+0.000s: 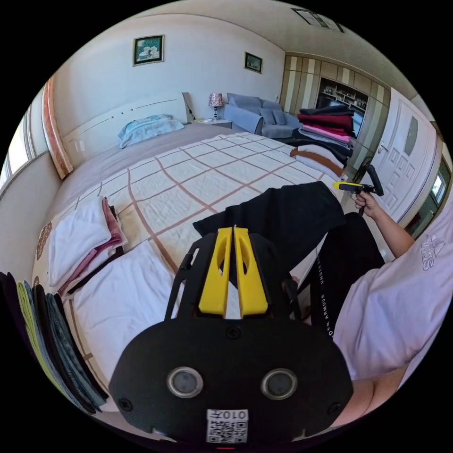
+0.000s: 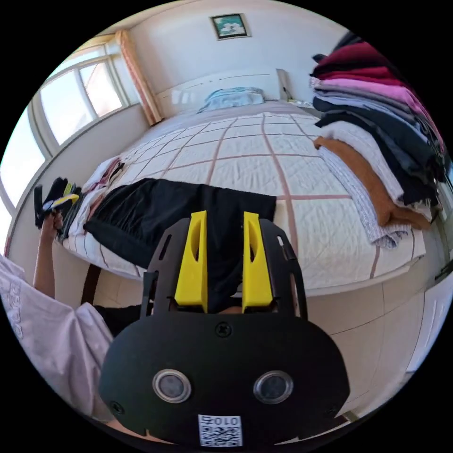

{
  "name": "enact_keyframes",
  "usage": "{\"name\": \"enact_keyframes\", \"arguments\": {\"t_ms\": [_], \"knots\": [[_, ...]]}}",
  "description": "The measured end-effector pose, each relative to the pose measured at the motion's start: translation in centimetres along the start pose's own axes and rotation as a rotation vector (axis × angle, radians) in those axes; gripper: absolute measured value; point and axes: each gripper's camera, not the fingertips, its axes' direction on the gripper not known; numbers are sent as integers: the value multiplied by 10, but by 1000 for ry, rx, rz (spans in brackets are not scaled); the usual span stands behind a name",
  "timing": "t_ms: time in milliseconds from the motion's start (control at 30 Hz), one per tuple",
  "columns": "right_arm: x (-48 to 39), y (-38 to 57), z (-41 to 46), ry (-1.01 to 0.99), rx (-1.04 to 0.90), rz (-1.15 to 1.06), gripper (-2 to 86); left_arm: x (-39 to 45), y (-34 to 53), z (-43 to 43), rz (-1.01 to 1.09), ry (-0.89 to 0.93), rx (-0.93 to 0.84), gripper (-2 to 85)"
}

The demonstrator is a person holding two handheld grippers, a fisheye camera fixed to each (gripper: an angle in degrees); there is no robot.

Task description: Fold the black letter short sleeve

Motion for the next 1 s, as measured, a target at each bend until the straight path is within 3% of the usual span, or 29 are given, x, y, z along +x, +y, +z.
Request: {"name": "enact_keyframes", "arguments": {"t_ms": [233,333,633,767,1000], "knots": [[46,-32,56,-68,-96,170,112,-66,-39,116,-307,-51,-149,25],[38,-28,64,26,-79,191,85,-85,-41,168,-372,-68,-284,24],[33,-59,44,82,-134,23,40,-125,-17,163,-426,-22,-121,1],[51,-65,80,79,-212,40,39,-122,-4,175,-449,-113,-100,0],[84,-27,72,-60,-59,125,56,-112,10,198,-480,-149,-134,7]]}}
